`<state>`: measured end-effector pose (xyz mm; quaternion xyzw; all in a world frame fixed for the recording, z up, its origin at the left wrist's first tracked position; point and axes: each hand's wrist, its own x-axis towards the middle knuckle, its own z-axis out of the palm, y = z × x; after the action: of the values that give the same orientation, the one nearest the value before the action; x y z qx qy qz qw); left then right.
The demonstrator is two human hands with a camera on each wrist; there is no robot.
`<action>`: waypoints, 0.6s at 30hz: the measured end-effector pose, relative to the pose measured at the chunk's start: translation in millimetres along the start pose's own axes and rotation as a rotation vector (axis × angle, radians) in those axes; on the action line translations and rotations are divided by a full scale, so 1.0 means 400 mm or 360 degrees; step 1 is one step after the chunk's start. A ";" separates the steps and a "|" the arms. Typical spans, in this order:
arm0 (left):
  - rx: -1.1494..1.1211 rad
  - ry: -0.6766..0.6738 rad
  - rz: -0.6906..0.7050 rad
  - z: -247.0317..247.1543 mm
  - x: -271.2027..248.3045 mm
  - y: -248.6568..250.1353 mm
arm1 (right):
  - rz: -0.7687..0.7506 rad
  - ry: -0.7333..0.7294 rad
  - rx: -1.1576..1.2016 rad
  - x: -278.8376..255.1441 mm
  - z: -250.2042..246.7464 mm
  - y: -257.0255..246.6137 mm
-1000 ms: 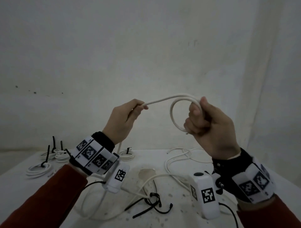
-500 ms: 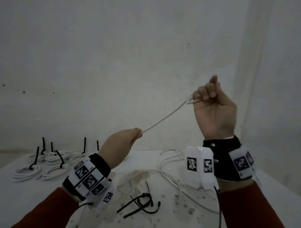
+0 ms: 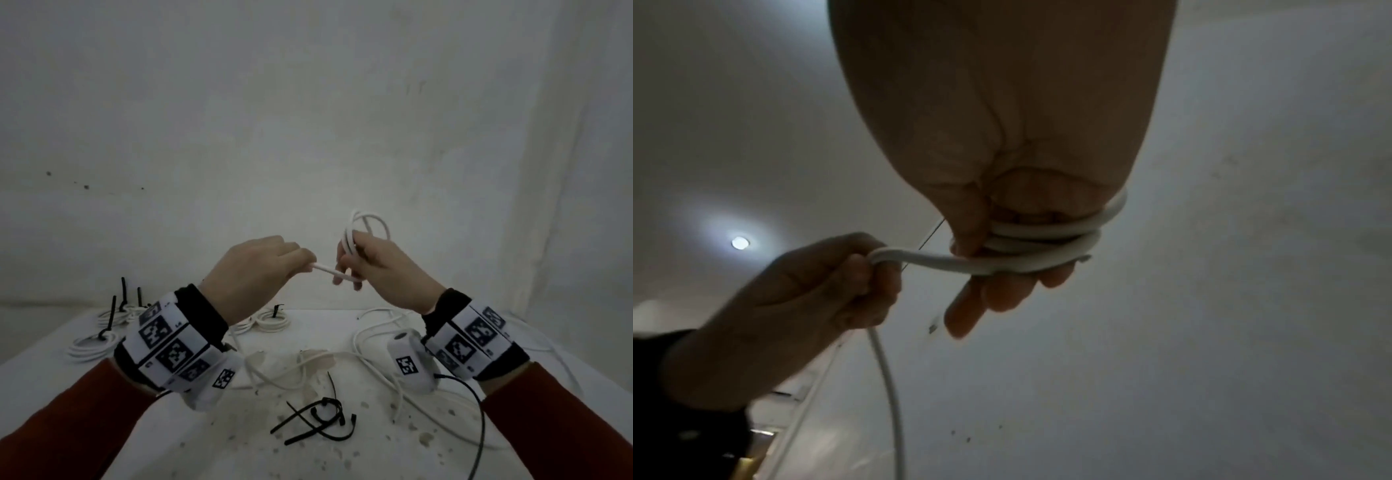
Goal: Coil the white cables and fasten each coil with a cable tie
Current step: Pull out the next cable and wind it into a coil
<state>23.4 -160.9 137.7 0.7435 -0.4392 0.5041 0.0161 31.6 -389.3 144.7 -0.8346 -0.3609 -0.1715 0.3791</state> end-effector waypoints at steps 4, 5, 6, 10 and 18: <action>-0.0082 0.0046 -0.0066 -0.010 0.009 -0.013 | 0.0022 -0.0172 0.0286 -0.023 0.033 -0.022; -0.0146 0.0081 -0.0105 -0.011 0.013 -0.016 | 0.0033 -0.0169 0.0392 -0.025 0.040 -0.029; -0.0248 0.0109 -0.0168 -0.010 0.017 -0.019 | 0.0045 -0.0163 0.0487 -0.025 0.046 -0.034; -0.0671 0.0141 -0.0428 -0.007 0.033 -0.019 | 0.0152 -0.0093 0.0898 -0.022 0.070 -0.061; -0.1462 0.0038 -0.0750 -0.014 0.052 0.012 | 0.0144 0.0022 0.1744 0.000 0.081 -0.099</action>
<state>18.2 -174.3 154.5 0.7327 -0.4356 0.2503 0.4591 3.1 -346.8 143.4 -0.5285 -0.3588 0.0526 0.7676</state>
